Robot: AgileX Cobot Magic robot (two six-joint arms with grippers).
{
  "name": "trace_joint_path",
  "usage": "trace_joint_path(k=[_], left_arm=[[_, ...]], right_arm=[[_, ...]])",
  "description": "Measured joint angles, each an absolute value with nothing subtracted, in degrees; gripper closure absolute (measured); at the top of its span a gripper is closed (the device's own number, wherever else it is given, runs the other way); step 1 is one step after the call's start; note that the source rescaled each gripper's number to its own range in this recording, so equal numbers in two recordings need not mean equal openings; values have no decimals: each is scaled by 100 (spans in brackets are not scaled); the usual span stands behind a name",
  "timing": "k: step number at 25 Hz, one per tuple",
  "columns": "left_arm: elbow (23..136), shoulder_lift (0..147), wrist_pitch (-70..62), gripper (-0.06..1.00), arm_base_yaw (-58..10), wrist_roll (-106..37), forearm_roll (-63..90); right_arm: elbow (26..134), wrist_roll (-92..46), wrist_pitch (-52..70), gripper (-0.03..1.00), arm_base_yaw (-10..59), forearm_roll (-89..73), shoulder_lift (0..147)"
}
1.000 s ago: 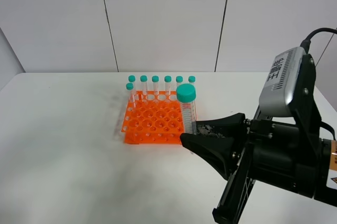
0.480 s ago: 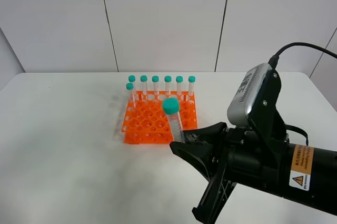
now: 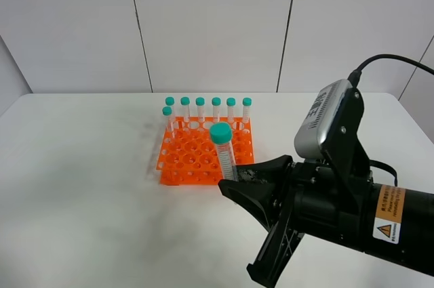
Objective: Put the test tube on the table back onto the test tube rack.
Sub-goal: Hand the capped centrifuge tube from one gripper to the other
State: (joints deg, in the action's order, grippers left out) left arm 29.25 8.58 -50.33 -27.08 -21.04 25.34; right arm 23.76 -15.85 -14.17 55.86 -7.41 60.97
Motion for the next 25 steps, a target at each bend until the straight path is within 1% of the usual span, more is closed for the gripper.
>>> trace_joint_path(k=[1,4,6,7,8,9,15,21,25], left_arm=[[2925,1154,-4445,-1,-2708,-2470,2846],[2925,1610,-3420,-1,-2708,-3254,3651],[2925,1894,-2999,-1,-2708,-3868,4315],[2925,1894,-2999,-1,-2708,-3868,4315],[2925,2017,-2840,-1,-2708,-4169,4651],[2925,2287,-2711,-1,-2708,-4962,5463],[2925,3211,-2718,-1,-2708,-6963,7402],[2925,4179,-3033,-1,-2708,-8830,9180],[2937,4754,-3339,-1,-2708,-9764,9787]], right_arm=[[2376,-1585,-1423,96,5586,-746,6097],[2376,-1585,-1525,96,5586,-746,6097],[2376,-1585,-1552,96,5586,-740,6097],[2376,-1585,-1555,96,5586,-740,6097],[2376,-1585,-1559,96,5586,-740,6097],[2376,-1585,-1562,96,5586,-740,6097],[2376,-1585,-1661,96,5586,-714,6097],[2376,-1585,-1712,96,5586,-709,6097],[2376,-1585,-1712,96,5586,-698,6097]])
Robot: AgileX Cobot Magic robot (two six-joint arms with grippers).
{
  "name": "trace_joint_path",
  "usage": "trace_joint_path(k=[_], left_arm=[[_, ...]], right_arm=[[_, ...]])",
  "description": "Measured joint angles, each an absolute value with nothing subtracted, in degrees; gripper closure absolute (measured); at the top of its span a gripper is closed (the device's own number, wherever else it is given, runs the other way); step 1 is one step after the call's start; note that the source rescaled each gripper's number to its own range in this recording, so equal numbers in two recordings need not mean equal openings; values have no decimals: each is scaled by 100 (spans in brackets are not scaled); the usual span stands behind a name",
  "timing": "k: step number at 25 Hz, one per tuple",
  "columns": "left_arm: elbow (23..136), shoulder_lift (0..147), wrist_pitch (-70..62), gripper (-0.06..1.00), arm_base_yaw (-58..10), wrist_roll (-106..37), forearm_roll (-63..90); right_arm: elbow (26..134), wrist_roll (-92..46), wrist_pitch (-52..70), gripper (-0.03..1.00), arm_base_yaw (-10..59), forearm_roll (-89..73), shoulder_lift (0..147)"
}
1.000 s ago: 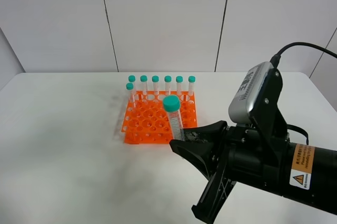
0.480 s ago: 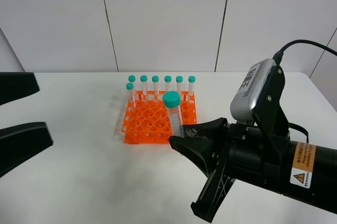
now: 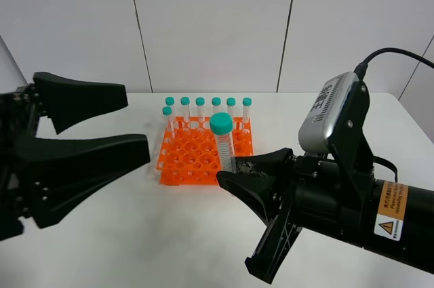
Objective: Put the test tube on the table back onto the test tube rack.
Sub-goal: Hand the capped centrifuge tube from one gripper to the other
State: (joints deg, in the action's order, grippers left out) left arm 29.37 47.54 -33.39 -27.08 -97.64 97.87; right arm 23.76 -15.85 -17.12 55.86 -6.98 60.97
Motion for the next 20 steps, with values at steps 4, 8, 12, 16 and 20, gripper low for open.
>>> trace_joint_path(k=[4,8,12,16,20], left_arm=[[3121,5326,-3697,-1,-2714,-10025,9861],[3438,5790,-3990,-1,-2715,-10054,9878],[3746,6086,-4119,-1,-2715,-10121,9886],[3831,6279,-4247,-1,-2715,-10181,9887],[3831,6390,-4267,-1,-2715,-10315,9887]], right_arm=[[2376,-1585,-1712,96,5586,-698,6097],[2376,-1585,-1713,96,5586,-698,6097],[2376,-1585,-1713,96,5586,-698,6097],[2376,-1585,-1733,96,5586,-686,6097],[2376,-1590,-1873,96,5586,-673,6097]])
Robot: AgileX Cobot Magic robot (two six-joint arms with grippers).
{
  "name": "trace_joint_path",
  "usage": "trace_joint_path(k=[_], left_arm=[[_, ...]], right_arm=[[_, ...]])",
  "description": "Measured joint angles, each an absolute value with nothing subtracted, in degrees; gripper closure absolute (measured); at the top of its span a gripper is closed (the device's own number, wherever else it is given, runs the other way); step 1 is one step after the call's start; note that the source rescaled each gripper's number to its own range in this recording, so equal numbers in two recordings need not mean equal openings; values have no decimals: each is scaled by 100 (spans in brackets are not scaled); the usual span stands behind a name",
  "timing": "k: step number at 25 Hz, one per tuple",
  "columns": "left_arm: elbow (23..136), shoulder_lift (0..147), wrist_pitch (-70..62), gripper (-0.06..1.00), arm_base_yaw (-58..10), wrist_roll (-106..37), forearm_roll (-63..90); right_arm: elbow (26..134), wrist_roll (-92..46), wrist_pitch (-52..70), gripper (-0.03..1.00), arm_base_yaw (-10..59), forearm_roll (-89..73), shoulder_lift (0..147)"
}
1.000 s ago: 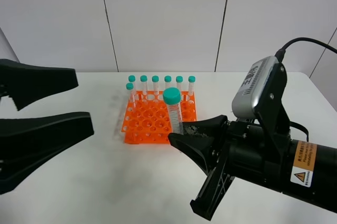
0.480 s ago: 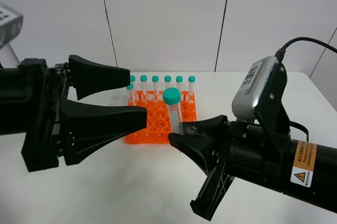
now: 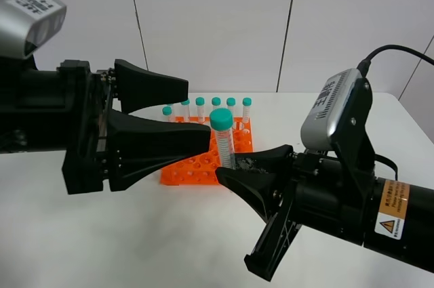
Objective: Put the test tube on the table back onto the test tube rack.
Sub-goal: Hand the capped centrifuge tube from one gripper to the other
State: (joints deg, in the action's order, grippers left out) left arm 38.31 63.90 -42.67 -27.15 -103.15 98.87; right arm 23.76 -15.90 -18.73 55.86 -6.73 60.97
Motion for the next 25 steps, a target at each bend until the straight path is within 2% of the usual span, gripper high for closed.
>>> trace_joint_path(k=[7,14,21,25], left_arm=[[3831,6405,-4260,-1,-2781,-10372,9887],[4209,6747,-3861,-1,-3377,-10628,9887],[4362,6979,-3795,-1,-3405,-10643,9886],[4362,6979,-3795,8,-3407,-10643,9886]], right_arm=[[2376,-1590,-1984,96,5586,-673,6097],[2376,-1590,-2010,96,5586,-673,6097],[2376,-1590,-2010,96,5586,-673,6097],[2376,-1590,-2012,96,5586,-668,6097]])
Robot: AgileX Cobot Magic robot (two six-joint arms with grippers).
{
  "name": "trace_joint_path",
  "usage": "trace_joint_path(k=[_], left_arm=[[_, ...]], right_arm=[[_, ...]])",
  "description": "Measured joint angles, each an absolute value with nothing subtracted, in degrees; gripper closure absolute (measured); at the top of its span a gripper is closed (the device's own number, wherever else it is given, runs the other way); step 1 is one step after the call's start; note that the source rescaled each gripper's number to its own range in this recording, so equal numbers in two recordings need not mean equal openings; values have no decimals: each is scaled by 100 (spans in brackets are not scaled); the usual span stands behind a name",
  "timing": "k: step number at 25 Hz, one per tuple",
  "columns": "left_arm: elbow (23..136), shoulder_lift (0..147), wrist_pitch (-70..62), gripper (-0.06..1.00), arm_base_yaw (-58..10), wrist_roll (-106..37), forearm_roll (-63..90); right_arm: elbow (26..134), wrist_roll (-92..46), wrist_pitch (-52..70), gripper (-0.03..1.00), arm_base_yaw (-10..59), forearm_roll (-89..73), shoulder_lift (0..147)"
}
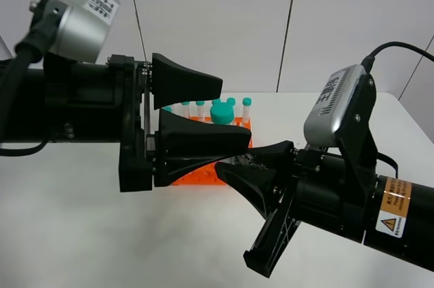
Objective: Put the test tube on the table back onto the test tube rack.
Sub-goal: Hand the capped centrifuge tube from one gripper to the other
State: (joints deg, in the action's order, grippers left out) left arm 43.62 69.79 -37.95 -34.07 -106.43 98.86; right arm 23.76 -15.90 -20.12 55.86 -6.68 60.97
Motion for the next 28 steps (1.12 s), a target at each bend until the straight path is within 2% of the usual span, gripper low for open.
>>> trace_joint_path(k=[3,9,15,28], left_arm=[[4362,6979,-3795,16,-3407,-10643,9886],[4362,6979,-3795,19,-3407,-10645,9886],[4362,6979,-3795,32,-3407,-10645,9886],[4362,6979,-3676,34,-3407,-10655,9886]], right_arm=[[2376,-1590,-2012,96,5586,-668,6097],[2376,-1600,-2012,96,5586,-653,6097],[2376,-1600,-2103,96,5586,-629,6097],[2376,-1600,-2303,96,5586,-629,6097]])
